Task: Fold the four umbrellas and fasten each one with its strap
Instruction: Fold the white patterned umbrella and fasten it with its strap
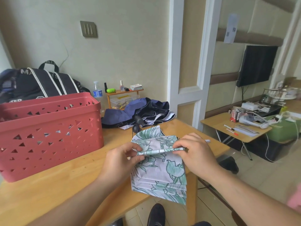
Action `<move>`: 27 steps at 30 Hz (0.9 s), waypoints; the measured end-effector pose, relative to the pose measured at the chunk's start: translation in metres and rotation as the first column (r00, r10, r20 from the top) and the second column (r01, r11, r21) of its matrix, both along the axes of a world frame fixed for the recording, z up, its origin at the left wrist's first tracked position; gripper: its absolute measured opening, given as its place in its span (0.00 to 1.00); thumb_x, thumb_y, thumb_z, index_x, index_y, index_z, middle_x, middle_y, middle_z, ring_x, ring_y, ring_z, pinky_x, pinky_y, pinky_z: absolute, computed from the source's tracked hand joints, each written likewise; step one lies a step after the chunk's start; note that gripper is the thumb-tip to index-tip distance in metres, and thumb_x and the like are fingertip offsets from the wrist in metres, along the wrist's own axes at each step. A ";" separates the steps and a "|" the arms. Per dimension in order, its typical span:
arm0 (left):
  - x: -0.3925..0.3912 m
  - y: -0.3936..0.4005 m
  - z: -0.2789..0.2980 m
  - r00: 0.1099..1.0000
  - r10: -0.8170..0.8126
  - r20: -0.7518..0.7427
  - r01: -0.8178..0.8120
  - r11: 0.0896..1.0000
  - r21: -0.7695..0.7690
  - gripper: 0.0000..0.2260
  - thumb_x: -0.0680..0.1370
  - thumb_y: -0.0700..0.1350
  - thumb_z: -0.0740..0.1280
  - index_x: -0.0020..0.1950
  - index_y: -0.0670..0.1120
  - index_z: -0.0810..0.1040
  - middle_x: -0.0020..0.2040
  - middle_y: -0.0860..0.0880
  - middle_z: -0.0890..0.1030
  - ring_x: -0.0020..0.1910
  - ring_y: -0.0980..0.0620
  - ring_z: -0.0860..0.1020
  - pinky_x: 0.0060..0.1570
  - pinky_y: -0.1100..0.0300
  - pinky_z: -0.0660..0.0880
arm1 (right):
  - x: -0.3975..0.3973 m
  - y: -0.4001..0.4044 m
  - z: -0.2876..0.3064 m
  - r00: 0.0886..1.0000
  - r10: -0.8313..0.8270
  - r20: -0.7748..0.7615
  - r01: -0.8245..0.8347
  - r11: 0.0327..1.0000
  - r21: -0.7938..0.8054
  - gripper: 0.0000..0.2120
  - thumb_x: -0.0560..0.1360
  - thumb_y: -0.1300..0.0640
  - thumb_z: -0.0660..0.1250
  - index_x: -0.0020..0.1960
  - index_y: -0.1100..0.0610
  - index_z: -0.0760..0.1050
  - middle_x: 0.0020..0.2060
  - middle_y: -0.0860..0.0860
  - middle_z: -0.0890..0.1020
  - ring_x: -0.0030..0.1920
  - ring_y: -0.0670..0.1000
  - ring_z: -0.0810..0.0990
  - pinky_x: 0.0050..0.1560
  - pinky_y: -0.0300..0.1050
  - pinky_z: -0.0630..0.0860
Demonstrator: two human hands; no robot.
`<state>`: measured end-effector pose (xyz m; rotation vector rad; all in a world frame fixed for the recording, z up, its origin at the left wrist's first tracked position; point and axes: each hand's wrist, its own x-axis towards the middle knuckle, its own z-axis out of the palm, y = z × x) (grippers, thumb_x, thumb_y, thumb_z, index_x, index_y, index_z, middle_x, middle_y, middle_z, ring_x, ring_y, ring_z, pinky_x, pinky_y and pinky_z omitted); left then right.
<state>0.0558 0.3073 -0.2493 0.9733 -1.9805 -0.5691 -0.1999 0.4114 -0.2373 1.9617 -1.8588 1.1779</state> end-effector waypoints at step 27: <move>0.006 0.021 -0.010 0.991 -0.121 -0.054 0.127 0.983 0.135 0.16 0.78 0.51 0.75 0.63 0.64 0.77 0.43 0.58 0.85 0.43 0.58 0.81 0.51 0.62 0.75 | 0.000 0.013 -0.029 0.997 -0.070 -0.029 0.067 0.993 -0.100 0.14 0.67 0.71 0.77 0.45 0.54 0.86 0.42 0.42 0.79 0.49 0.49 0.75 0.52 0.33 0.65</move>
